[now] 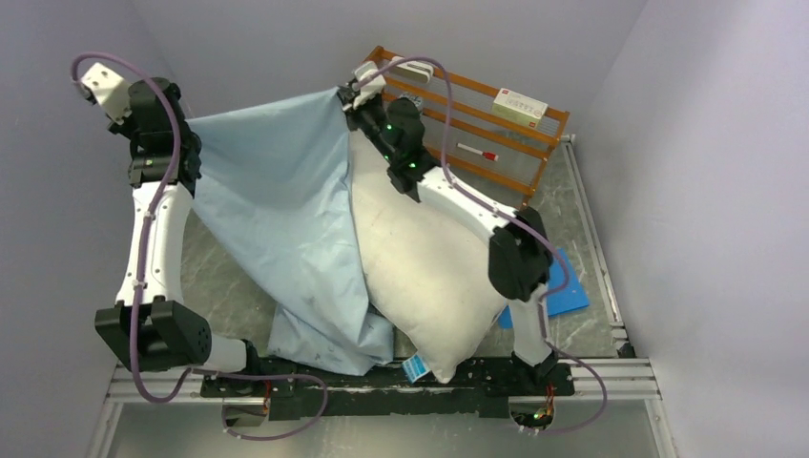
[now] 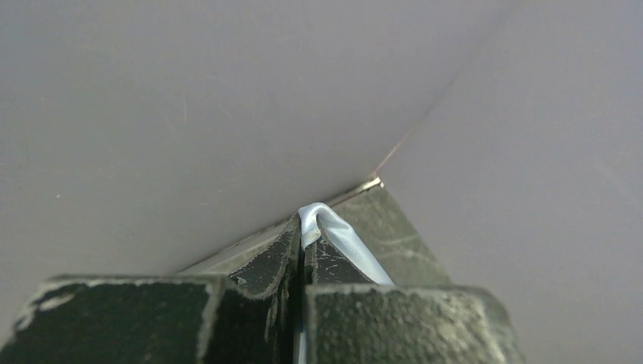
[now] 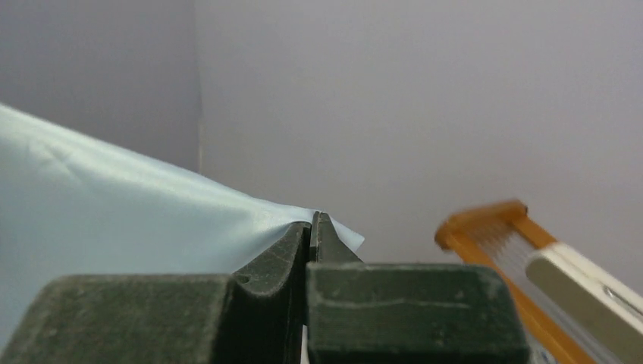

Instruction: Put the pillow into the pillowcase

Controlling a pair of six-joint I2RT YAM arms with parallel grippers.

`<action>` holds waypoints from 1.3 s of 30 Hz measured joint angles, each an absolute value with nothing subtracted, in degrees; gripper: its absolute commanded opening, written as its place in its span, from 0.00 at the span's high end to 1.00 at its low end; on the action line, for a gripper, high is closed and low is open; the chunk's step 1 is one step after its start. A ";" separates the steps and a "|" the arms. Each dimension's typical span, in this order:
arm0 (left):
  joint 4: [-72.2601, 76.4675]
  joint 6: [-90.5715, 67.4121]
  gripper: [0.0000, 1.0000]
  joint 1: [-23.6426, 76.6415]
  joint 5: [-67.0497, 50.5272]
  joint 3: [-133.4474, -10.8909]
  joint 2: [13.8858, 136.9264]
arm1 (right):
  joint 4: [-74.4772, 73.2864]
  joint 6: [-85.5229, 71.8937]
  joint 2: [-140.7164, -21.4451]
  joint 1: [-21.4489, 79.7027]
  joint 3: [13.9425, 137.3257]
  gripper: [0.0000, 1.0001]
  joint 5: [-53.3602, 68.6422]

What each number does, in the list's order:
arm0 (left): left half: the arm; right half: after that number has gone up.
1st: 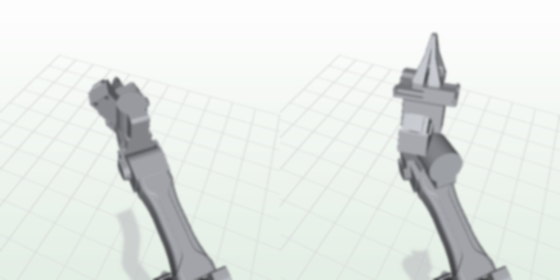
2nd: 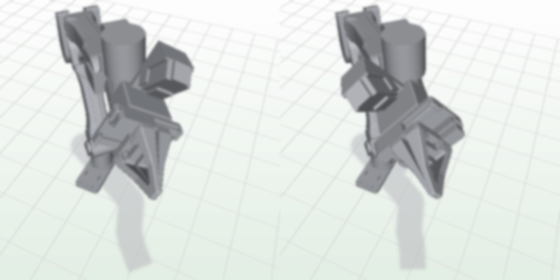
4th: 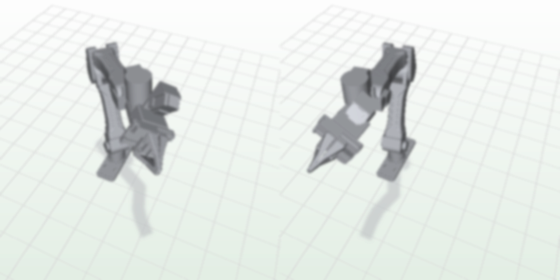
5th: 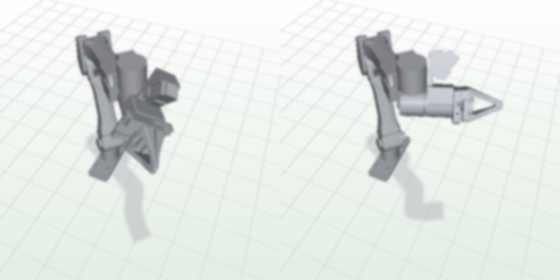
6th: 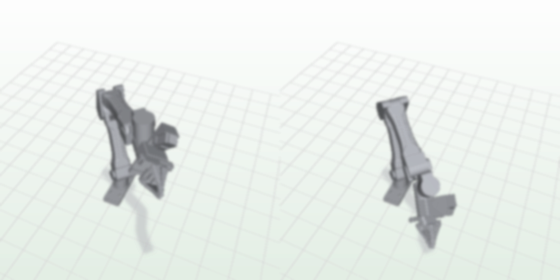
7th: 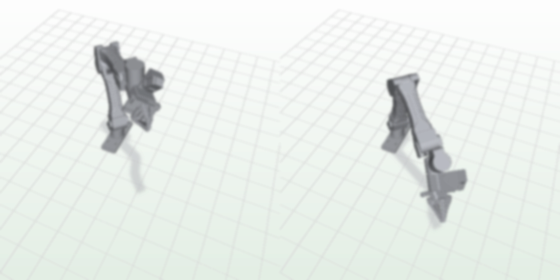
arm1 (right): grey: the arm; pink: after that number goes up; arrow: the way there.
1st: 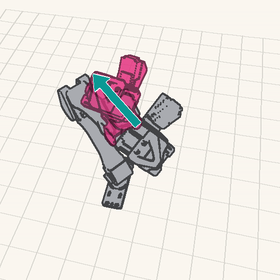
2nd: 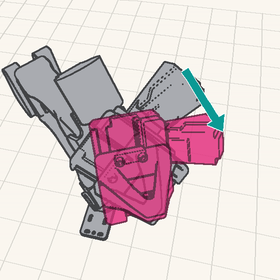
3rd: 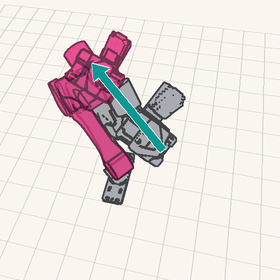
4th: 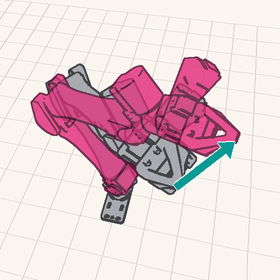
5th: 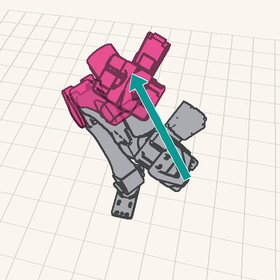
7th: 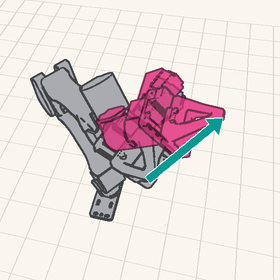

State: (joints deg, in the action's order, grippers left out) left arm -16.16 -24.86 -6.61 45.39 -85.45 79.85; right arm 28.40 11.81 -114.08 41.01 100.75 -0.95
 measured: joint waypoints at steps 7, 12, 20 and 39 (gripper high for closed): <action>-13.96 -28.45 0.95 -10.00 45.32 -91.90 86.98 | 36.27 8.80 -130.10 39.90 121.08 0.58 2.26; -16.60 -29.17 0.62 -11.73 44.91 -94.26 93.84 | 35.38 7.68 -131.13 39.79 119.55 0.06 3.64; -22.76 -29.43 0.14 -12.82 39.68 -91.37 92.53 | 21.32 5.41 -114.08 39.88 93.47 0.00 4.03; -24.25 -28.45 0.14 -1.17 -0.80 -60.58 67.13 | -11.92 10.81 -97.36 49.76 85.32 0.00 -5.37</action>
State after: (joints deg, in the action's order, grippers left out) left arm -24.25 -28.45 -1.17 -0.80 -60.58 67.13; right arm -11.92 10.81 -97.36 49.76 85.32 -5.37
